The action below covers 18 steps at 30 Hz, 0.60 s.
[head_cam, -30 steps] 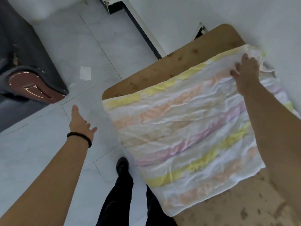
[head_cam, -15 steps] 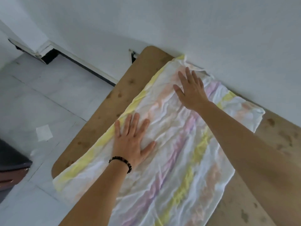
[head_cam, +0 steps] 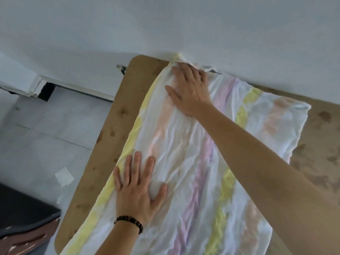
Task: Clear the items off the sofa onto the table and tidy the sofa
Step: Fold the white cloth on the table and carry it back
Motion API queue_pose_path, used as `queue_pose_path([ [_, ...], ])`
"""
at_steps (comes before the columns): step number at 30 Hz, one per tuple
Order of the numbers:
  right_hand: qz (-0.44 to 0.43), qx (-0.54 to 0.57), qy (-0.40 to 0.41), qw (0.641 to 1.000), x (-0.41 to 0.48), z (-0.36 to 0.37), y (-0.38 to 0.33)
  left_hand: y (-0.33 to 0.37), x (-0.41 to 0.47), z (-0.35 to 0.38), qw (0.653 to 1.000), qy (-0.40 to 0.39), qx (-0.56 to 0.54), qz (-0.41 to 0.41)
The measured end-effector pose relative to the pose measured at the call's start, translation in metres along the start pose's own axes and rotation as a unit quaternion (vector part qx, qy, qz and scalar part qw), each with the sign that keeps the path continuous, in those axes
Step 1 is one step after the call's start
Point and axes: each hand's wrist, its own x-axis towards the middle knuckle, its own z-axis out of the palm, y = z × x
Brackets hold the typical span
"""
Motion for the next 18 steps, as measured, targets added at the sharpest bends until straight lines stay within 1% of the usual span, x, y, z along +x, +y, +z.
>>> queue_pose_path([
  [2, 0.094, 0.017, 0.024, 0.995, -0.019, -0.001, 0.004, -0.001, 0.001, 0.001, 1.0, 0.001, -0.001, -0.004],
  [4, 0.158, 0.052, 0.019, 0.986, -0.042, -0.007, 0.005, -0.001, 0.001, 0.002, 1.0, 0.0, 0.001, -0.002],
  [5, 0.172, 0.077, 0.038, 0.981, -0.056, -0.014, 0.004, -0.002, 0.001, 0.003, 1.0, 0.003, 0.001, 0.0],
  [8, 0.175, 0.117, 0.151, 0.966, -0.122, -0.045, -0.007, -0.001, 0.001, 0.005, 1.0, 0.015, -0.014, 0.001],
  [9, 0.18, 0.122, 0.177, 0.96, -0.153, -0.052, -0.015, -0.002, 0.001, 0.006, 1.0, 0.018, -0.018, 0.001],
  [10, 0.188, 0.124, 0.186, 0.956, -0.187, -0.058, -0.025, -0.002, 0.001, 0.006, 1.0, 0.021, -0.019, 0.002],
  [11, 0.2, 0.116, 0.177, 0.957, -0.223, -0.06, -0.036, -0.002, 0.001, 0.006, 1.0, 0.024, -0.018, 0.004],
  [12, 0.218, 0.099, 0.149, 0.959, -0.258, -0.058, -0.047, -0.001, 0.001, 0.006, 0.999, 0.026, -0.018, 0.006],
  [14, 0.273, 0.045, 0.053, 0.959, -0.327, -0.042, -0.062, -0.001, 0.0, 0.006, 0.999, 0.028, -0.023, 0.013],
  [16, 0.342, -0.001, -0.046, 0.939, -0.384, -0.022, -0.072, -0.002, -0.001, 0.007, 0.999, 0.028, -0.019, 0.02],
  [17, 0.374, -0.008, -0.072, 0.925, -0.404, -0.014, -0.074, -0.003, -0.002, 0.008, 0.999, 0.027, -0.014, 0.026],
  [18, 0.399, -0.007, -0.082, 0.913, -0.416, -0.01, -0.075, -0.004, -0.004, 0.008, 0.999, 0.025, -0.008, 0.033],
])
